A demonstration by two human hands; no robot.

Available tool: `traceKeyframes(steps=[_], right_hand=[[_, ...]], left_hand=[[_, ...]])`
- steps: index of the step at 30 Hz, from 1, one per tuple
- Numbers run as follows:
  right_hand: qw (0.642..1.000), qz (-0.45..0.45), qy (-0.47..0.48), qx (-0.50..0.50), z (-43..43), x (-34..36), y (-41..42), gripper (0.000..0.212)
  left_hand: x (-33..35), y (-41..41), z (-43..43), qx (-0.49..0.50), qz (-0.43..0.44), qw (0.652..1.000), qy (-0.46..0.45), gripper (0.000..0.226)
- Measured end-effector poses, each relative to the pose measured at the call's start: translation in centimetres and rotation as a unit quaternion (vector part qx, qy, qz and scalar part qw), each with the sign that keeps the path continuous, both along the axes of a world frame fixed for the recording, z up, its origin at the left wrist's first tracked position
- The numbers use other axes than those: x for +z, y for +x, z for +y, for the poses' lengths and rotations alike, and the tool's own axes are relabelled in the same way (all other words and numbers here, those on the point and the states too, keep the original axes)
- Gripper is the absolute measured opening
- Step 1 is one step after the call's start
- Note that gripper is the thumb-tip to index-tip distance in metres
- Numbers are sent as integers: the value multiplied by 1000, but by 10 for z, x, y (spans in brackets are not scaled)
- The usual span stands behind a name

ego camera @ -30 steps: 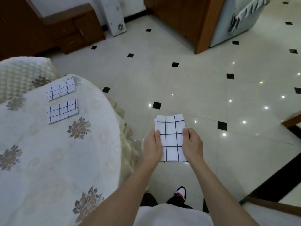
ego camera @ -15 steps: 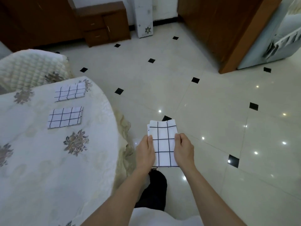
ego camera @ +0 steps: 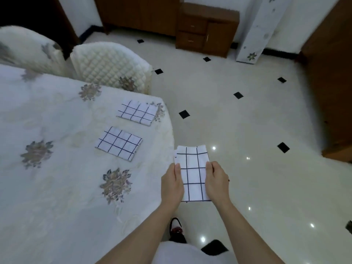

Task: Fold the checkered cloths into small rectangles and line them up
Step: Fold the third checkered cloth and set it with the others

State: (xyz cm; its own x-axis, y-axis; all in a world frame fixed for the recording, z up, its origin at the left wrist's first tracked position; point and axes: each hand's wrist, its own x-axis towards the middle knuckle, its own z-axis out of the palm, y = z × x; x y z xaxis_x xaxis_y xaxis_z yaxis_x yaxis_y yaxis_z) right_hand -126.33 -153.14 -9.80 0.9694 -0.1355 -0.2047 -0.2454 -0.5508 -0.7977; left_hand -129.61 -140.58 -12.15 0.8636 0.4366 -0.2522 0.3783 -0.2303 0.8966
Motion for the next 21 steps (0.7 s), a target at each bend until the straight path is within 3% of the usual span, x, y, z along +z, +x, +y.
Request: traceKeyframes(steps=[6,11,21], right_hand=[[988,14,3,157,74,-10,51,36],[950,48,11,307,144,-18,71,37],[788,59,-10,612,251,-19,91,37]], left_hand=[[-8,12,56,159,2,987,0,39],[-12,2,99,300,19,953,28,37],[-4,-14,138,591,73,802,39,37]])
